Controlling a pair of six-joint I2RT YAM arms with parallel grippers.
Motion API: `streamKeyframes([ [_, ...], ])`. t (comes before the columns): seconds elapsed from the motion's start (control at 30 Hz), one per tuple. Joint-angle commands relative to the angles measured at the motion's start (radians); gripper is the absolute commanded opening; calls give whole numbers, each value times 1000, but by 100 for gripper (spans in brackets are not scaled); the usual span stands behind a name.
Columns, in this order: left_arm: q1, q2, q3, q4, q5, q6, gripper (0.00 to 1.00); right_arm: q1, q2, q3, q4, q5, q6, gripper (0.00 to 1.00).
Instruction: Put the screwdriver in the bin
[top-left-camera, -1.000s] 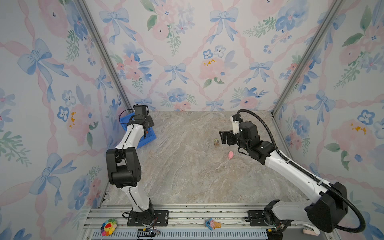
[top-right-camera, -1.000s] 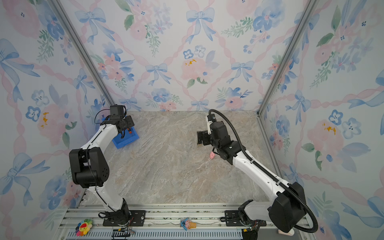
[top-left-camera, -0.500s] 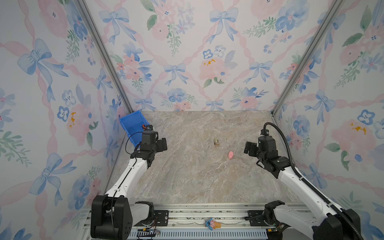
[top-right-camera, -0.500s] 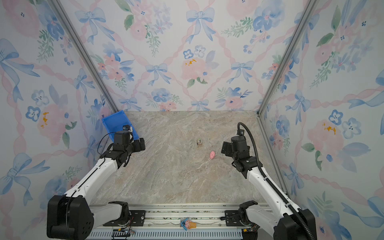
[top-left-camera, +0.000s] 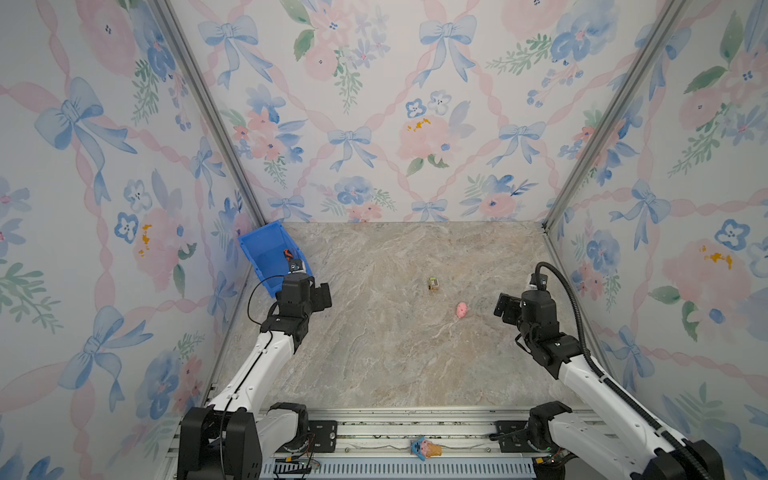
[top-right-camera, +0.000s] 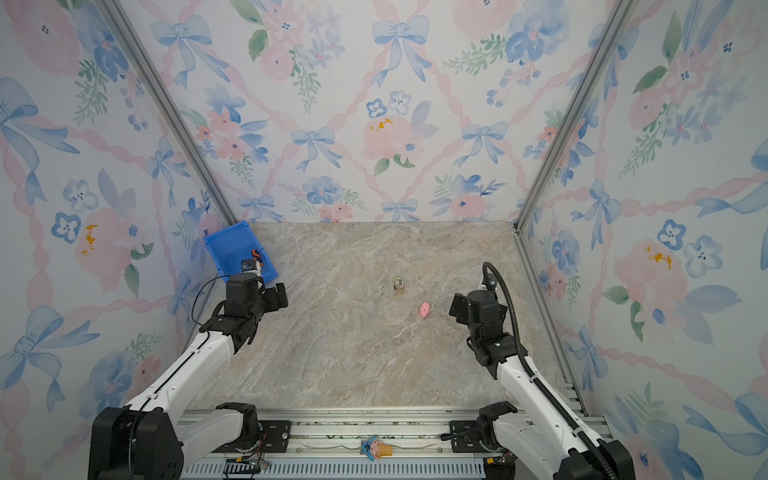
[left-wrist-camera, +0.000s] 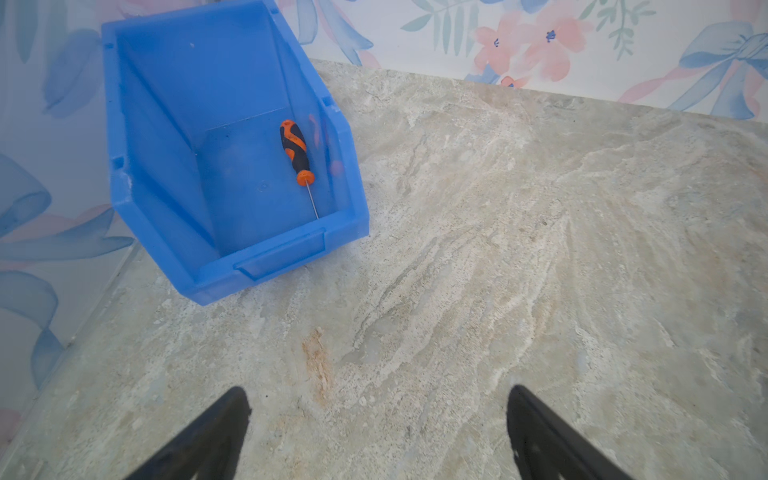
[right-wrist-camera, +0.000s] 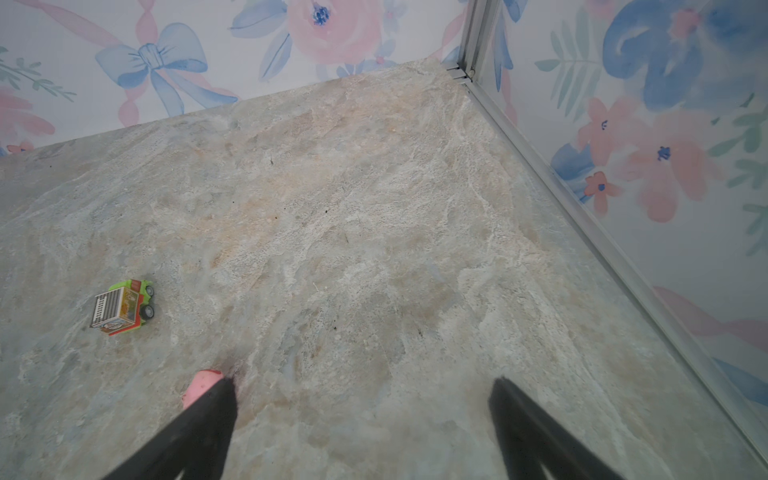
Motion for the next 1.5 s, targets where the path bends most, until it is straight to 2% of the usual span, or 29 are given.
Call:
streamKeyframes([
  [0.0, -2, -25, -55, 67, -86, -22, 98, -6, -4, -31, 96, 23, -117, 97],
  [0.17, -1, -78, -157, 199, -100, 23, 97, -8, 5, -67, 146, 43, -213, 97],
  [0.3, -3, -126, -251, 326, -26, 93, 98, -14, 31, -137, 286, 33, -274, 97],
  [0.43, -4, -142, -334, 460, 43, 171, 97, -51, 89, -202, 446, 22, -278, 97],
  [0.7, -3, 0, -392, 657, 23, 177, 97, -106, 346, -198, 780, -24, -305, 97],
  [0.97, -1, 188, -385, 898, 24, 203, 98, -146, 546, -164, 985, -91, -322, 97],
  [1.27, 11, 366, -351, 1099, 38, 252, 97, -152, 643, -178, 1102, -117, -324, 97],
  [1.47, 28, 414, -371, 1175, 69, 237, 97, -158, 644, -148, 1041, -104, -310, 97],
])
